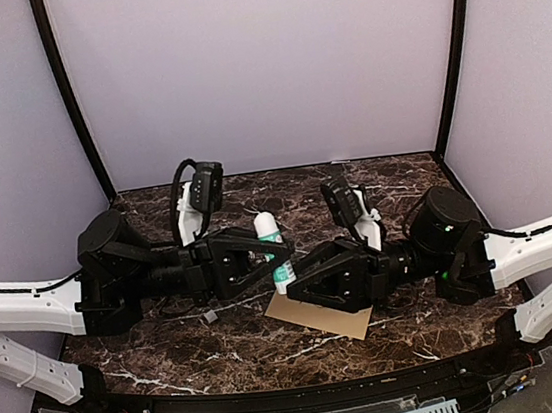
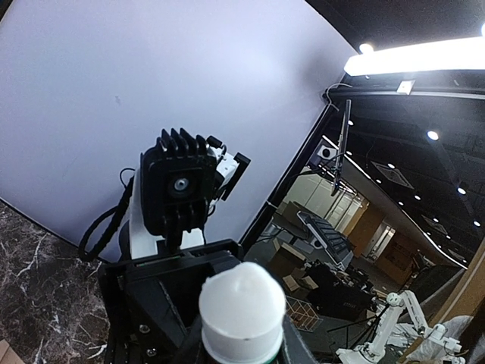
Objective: Place the letter into the envelope and seal it
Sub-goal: Screw the solid glue.
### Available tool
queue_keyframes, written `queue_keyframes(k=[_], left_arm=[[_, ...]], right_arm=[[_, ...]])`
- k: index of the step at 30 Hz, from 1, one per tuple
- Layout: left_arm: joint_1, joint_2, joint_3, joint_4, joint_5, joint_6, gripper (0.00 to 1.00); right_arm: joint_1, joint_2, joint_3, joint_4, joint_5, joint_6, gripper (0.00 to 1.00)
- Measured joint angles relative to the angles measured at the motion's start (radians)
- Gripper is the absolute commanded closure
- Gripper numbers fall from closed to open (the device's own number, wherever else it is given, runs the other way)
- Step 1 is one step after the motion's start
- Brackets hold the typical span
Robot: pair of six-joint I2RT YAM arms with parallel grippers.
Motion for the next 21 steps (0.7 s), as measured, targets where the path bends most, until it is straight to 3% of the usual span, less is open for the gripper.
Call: queue_keyframes(k=[6, 13, 21], left_arm=[[0.0, 0.0, -0.002, 0.005, 0.007, 0.003, 1.0], [0.0, -0.012, -0.019, -0.017, -0.023, 0.018, 1.0], [0.0, -0.049, -0.018, -0.175, -0.203, 0.066, 1.0]], right_arm=[[0.0, 0.001, 0.001, -0.012, 0.008, 0.028, 0.9], [0.0, -0.008, 0.002, -0.062, 0.042, 0.021, 0.93], [0.004, -0.054, 0.082, -0.384, 0.236, -0.073, 0.95]])
